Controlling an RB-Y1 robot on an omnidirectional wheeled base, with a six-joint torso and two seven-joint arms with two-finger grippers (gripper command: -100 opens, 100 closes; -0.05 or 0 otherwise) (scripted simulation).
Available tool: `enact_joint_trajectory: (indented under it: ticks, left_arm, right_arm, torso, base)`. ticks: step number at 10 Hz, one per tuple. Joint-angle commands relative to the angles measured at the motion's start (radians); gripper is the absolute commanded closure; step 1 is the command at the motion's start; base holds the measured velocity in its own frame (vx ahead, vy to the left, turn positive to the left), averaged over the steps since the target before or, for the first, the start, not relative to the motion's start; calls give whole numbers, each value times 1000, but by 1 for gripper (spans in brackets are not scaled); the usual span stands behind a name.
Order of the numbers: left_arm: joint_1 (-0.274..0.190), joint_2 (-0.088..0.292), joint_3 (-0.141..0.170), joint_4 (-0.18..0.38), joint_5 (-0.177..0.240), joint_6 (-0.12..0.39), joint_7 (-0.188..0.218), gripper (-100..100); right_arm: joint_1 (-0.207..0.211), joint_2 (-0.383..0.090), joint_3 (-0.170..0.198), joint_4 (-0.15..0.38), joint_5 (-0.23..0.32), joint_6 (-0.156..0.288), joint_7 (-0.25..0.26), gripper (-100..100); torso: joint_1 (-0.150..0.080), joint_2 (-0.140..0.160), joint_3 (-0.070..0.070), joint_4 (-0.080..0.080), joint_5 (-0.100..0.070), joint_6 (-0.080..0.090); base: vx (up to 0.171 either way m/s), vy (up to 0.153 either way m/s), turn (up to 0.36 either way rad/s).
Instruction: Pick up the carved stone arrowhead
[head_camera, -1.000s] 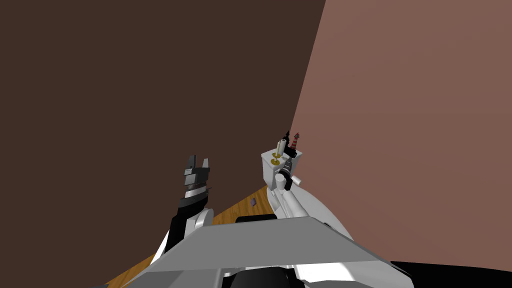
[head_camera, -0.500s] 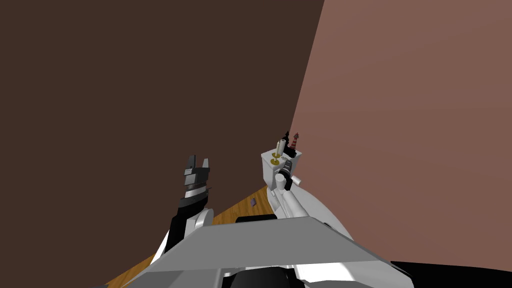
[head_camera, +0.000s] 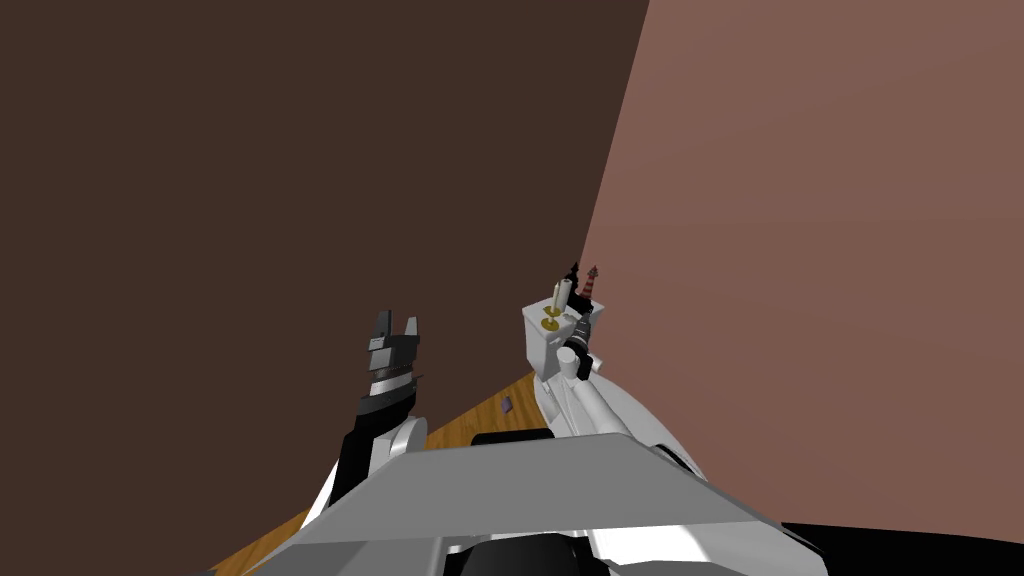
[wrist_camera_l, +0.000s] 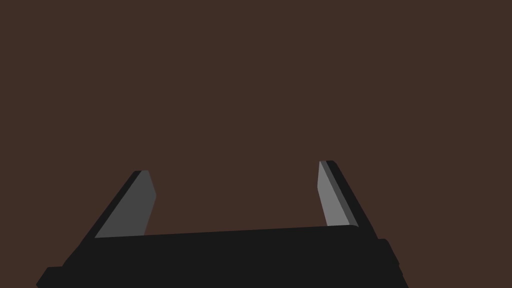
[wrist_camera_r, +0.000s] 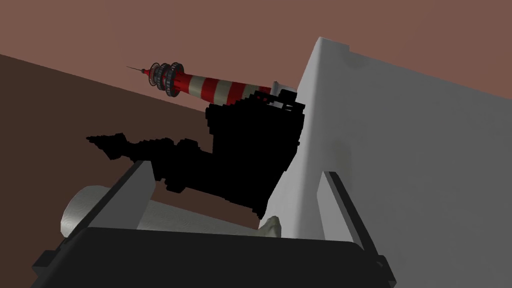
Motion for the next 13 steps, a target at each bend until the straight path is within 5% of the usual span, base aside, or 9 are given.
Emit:
enact_joint_trajectory:
  ticks: [1,5,6,7,8,13]
  left_arm:
    - [0,0,0,0,0,0,0,0]
    - [0,0,0,0,0,0,0,0]
    - [0,0,0,0,0,0,0,0]
    - [0,0,0,0,0,0,0,0]
    - [0,0,0,0,0,0,0,0]
    - [0,0,0,0,0,0,0,0]
  right_arm:
    - [0,-28,-1,1,0,3,7,-100]
    - [6,82,2,22,16,15,23,-100]
    - [13,66,1,11,13,19,29,-100]
    - [13,68,1,12,13,19,27,0]
    - [-18,52,-31,61,8,-7,16,-100]
    - [-112,5,-126,192,-8,-85,-15,-100]
  torso:
    - [0,0,0,0,0,0]
    - [2,-3,-2,-1,0,0]
    - [2,-1,-1,0,0,0]
    - [1,0,0,0,0,0]
    - [1,0,0,0,0,0]
    - [-8,-2,-1,0,-2,-2]
  base:
    - [22,-1,8]
    - [52,10,22]
    - [6,4,2]
    - [0,0,0]
    - [-63,-44,363]
    - [-100,-91,335]
